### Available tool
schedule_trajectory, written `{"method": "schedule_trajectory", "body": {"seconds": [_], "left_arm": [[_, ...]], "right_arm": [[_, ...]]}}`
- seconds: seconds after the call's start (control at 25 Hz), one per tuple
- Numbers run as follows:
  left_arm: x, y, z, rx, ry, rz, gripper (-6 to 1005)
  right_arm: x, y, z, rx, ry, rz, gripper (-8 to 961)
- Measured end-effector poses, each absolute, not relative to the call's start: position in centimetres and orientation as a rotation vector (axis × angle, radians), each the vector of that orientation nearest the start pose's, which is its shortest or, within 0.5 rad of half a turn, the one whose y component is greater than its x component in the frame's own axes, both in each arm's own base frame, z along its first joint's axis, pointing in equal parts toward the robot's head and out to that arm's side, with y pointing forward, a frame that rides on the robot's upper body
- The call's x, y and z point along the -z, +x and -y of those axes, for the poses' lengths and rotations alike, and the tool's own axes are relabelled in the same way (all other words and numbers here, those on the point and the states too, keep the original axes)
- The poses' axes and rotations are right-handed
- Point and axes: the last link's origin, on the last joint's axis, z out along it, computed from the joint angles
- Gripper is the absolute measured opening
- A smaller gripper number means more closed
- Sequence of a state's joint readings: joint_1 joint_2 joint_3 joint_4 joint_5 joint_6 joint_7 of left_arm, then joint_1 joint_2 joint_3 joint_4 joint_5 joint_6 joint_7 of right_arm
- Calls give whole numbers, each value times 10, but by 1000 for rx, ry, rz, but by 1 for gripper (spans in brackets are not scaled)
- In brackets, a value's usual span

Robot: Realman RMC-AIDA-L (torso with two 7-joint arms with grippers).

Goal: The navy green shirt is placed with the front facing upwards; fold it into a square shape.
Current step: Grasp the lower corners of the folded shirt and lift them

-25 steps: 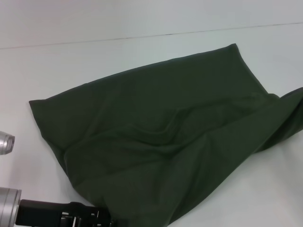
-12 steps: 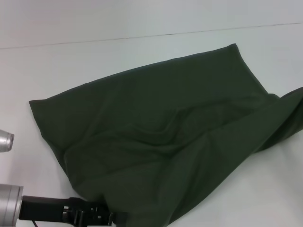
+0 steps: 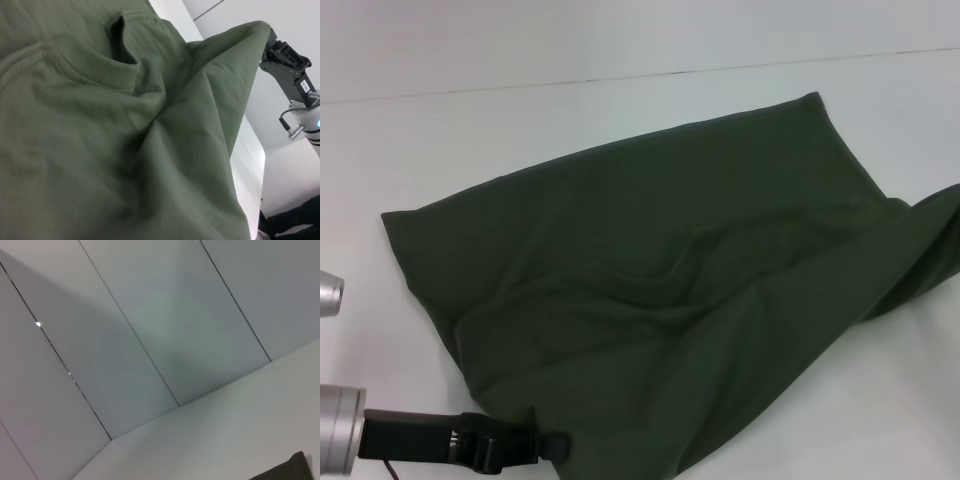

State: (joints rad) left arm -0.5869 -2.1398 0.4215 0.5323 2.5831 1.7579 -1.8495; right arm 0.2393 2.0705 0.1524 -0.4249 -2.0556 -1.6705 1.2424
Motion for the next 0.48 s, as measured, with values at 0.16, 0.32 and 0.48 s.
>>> {"method": "schedule_trajectory", "body": {"seconds": [0.16, 0.32, 0.48], "left_arm": [[49, -279, -262, 442, -2883, 1646, 74], [49, -277, -262, 451, -2895, 1642, 15], [47, -274, -259, 480, -2931, 1623, 16]], "right_arm": [[-53, 383, -219, -1090, -1798, -1044, 45], [-53, 384, -218, -1088, -1796, -1047, 45], [-53, 385, -216, -1085, -1794, -1050, 45]]}}
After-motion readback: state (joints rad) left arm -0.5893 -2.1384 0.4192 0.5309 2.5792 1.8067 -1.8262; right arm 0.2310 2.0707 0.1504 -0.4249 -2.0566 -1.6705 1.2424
